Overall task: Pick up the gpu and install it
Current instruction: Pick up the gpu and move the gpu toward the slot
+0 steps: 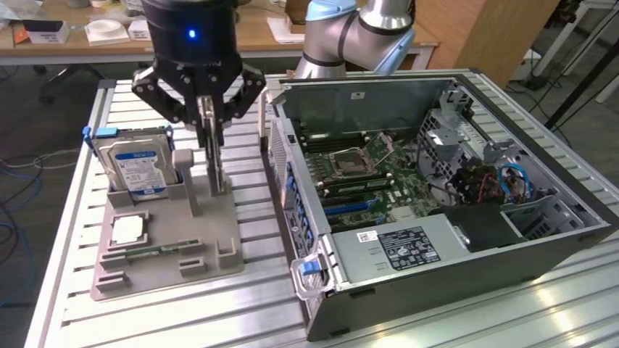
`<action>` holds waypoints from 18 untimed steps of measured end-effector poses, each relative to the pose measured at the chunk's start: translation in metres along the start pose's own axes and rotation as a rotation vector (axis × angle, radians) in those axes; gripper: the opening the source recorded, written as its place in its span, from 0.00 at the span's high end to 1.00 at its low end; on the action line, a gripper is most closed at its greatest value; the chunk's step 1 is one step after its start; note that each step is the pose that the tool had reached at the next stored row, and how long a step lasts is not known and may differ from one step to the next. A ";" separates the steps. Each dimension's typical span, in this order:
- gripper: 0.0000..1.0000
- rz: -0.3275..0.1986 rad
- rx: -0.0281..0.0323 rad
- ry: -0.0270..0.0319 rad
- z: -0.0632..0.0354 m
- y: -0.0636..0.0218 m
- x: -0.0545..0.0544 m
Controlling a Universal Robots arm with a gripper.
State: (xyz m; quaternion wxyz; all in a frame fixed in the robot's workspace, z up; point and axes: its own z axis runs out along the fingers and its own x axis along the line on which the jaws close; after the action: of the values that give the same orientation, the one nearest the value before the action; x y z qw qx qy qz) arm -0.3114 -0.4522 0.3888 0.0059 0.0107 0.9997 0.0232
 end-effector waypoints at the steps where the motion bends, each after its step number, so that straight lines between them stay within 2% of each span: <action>1: 0.74 0.000 0.0001 0.0000 -0.0042 0.0002 0.000; 4: 0.74 0.000 0.0001 0.0001 -0.0124 0.0006 0.000; 11: 0.74 0.000 0.0002 0.0003 -0.0131 0.0006 -0.001; 18: 0.74 0.000 0.0001 0.0001 -0.0125 0.0010 -0.018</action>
State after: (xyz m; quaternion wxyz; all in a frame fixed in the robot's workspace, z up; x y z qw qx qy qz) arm -0.2934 -0.4522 0.4015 0.0059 0.0107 0.9997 0.0231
